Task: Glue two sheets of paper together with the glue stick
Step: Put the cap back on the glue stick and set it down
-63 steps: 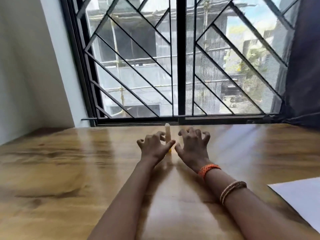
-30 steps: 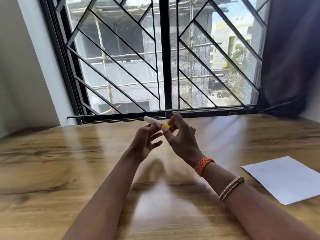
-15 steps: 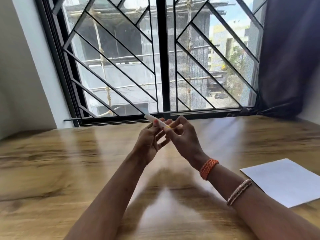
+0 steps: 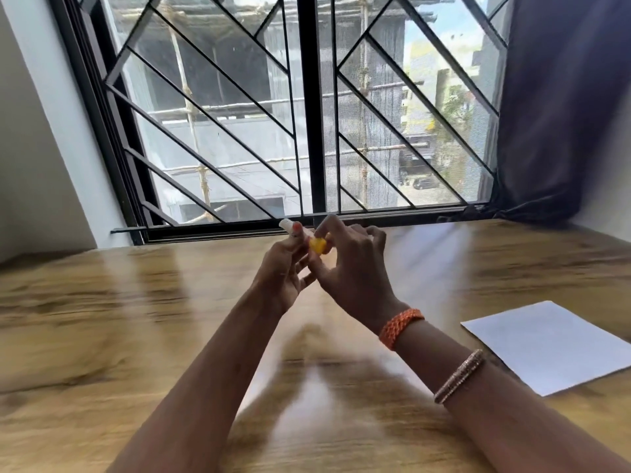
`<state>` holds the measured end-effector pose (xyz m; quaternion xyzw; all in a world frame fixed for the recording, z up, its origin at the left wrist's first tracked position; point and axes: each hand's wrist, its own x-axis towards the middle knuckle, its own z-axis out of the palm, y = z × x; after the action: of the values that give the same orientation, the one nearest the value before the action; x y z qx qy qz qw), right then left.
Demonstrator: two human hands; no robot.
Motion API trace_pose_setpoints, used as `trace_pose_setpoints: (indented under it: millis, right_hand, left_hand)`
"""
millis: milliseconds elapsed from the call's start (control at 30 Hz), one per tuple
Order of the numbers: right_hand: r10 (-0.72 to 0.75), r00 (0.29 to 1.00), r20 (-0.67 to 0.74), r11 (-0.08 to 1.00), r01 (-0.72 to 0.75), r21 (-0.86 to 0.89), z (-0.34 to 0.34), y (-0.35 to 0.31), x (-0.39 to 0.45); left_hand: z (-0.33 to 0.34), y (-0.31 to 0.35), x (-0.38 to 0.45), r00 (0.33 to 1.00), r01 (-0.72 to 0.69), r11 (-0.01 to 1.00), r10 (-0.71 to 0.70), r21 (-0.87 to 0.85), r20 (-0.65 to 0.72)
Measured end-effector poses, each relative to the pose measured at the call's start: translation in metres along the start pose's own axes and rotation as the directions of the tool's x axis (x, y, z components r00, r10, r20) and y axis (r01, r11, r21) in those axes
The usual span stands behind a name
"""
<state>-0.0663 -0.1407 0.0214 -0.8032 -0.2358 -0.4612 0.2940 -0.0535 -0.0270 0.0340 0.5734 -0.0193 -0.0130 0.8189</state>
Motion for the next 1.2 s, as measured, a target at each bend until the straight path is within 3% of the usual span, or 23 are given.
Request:
trace_pose_setpoints:
  millis: [100,267,300,367,433,500,567,633,700,733,867,1033,1100,1167,1200]
  right_hand:
    - [0.265,0.962,0.069,0.896,-0.272,0.351,0.003,-0.002,0.0]
    - [0.404,0.905,0.132,0.747,-0.41,0.523,0.004,-0.004,0.002]
    - [0.359,0.927,0.105,0.787,-0.362,0.5,0.004,-0.004,0.0]
    - [0.07,0.997,-0.019,0.975,-0.064,0.212,0.003,0.001,-0.001]
    - [-0.196,0.981,-0.015,0.973,0.192,-0.124,0.002,0.006,-0.001]
    - [-0.219,0.976,0.011,0.96,0.218,-0.176,0.0,0.007,0.001]
    - [-0.122,0.992,0.014,0.988,0.123,-0.09,0.002,0.006,0.0]
    - [0.094,0.993,0.065,0.983,-0.103,0.151,0.001,0.003,-0.002]
    - [0.323,0.933,0.156,0.856,-0.359,0.371,0.001,0.004,0.001]
    - [0.357,0.918,0.174,0.83,-0.397,0.391,0.001,0.005,0.001]
    - [0.082,0.993,0.081,0.986,-0.092,0.139,0.007,0.01,-0.006]
    - [-0.246,0.967,0.069,0.946,0.255,-0.2,0.011,0.012,-0.008]
    - [-0.175,0.979,0.107,0.972,0.189,-0.14,0.011,0.015,-0.01]
    - [0.071,0.988,0.141,0.992,-0.084,0.094,0.009,0.016,-0.01]
    - [0.233,0.953,0.195,0.933,-0.275,0.232,0.007,0.016,-0.008]
  left_hand:
    - [0.002,0.001,-0.002,0.999,-0.02,1.0,0.02,-0.016,0.026]
    - [0.002,0.001,-0.003,0.999,-0.034,0.999,0.034,0.043,0.008]
    - [0.0,0.0,-0.001,1.0,-0.028,0.998,0.028,0.063,-0.001]
    - [-0.001,-0.001,-0.001,1.0,-0.004,0.996,0.006,0.091,-0.024]
    - [-0.001,0.0,-0.001,0.999,0.018,0.994,-0.013,0.106,-0.042]
    - [-0.001,0.0,-0.002,0.998,0.026,0.994,-0.019,0.105,-0.064]
    - [-0.002,-0.002,-0.002,0.998,0.023,0.995,-0.016,0.098,-0.065]
    - [-0.001,-0.004,-0.002,0.999,0.012,0.997,-0.008,0.08,-0.044]
    - [0.0,-0.005,-0.002,1.0,0.003,0.997,-0.002,0.071,-0.02]
    - [0.002,-0.005,-0.002,1.0,0.005,0.998,-0.004,0.064,-0.013]
    - [0.003,-0.007,-0.001,0.998,0.034,0.994,-0.028,0.106,-0.058]
    - [0.001,-0.008,0.0,0.986,0.065,0.989,-0.044,0.131,-0.16]
    - [0.0,-0.011,-0.002,0.983,0.087,0.988,-0.065,0.124,-0.169]
    - [0.001,-0.012,-0.003,0.985,0.092,0.989,-0.073,0.115,-0.157]
    - [0.002,-0.012,-0.003,0.987,0.088,0.991,-0.072,0.105,-0.141]
